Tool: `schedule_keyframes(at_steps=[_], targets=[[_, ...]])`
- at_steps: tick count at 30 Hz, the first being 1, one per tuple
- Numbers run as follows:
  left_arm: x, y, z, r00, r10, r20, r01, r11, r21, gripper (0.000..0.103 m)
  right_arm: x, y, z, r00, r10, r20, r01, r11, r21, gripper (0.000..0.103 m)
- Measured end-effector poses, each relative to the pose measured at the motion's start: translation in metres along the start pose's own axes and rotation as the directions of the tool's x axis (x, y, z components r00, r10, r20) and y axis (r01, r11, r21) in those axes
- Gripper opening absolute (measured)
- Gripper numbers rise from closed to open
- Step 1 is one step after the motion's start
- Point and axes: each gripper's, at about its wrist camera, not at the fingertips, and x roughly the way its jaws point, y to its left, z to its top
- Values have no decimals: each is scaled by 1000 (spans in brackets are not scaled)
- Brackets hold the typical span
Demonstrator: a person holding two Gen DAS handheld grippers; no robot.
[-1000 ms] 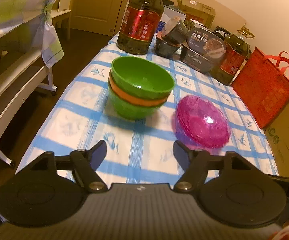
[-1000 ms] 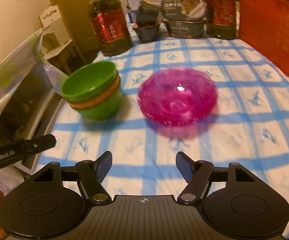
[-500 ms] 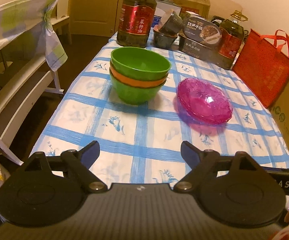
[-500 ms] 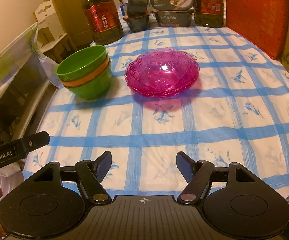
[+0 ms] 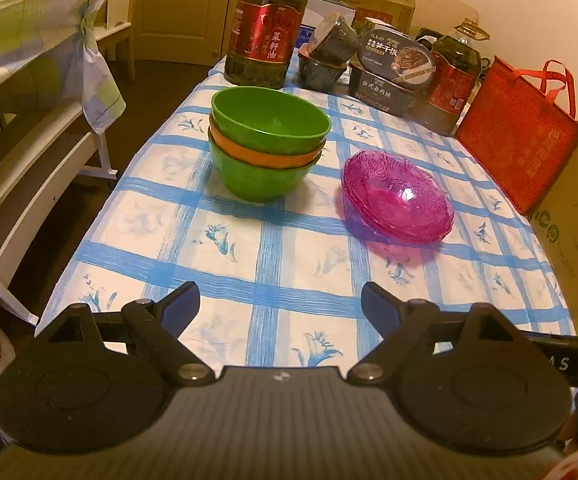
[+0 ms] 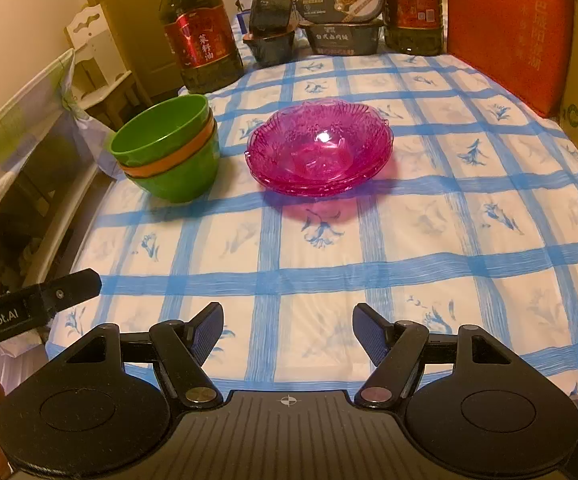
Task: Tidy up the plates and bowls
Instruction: 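Open the left tool and bring it back to the bowl stack, then grip the rim of the three-bowl stack with the left tool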
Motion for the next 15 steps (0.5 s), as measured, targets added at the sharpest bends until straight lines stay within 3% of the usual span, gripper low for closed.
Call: schedule_keyframes(at_steps=[6,15], targets=[[3,7,5,1000,-25,-8,25,999,-23,86,5,2,2,1000,6,-7,-6,1000,1,71],[17,22,27,1000,-5,-13,4,999,-47,86,19,13,21,999,37,-13,-37,999,-8,71]])
